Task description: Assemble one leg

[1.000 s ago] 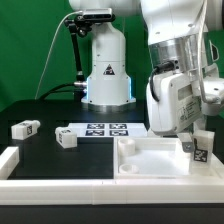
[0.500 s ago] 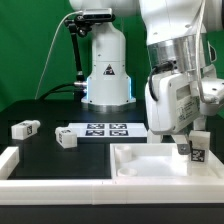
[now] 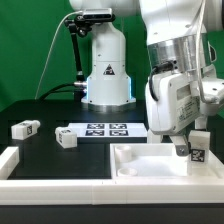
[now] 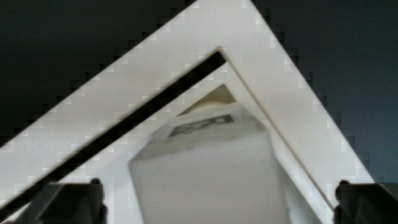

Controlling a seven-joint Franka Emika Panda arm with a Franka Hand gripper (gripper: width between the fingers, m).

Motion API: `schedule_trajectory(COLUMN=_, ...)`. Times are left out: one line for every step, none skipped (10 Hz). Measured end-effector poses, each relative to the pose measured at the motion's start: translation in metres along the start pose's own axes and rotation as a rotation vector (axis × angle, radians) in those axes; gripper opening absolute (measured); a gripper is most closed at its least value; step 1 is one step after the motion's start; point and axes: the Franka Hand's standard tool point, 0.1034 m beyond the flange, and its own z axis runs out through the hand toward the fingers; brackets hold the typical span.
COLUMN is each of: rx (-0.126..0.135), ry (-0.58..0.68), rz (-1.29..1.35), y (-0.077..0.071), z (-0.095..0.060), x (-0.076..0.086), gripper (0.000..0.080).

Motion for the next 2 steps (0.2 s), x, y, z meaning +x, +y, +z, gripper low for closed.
schedule_trajectory(rx=0.000, ry=0.000, rz=0.000, y=0.0000, z=0.0000, x=0.0000, gripper=0.0649)
schedule_trajectory(rx=0.000, ry=0.000, rz=0.000, y=0.0000, z=0.0000, x=0.0000, gripper=0.0649)
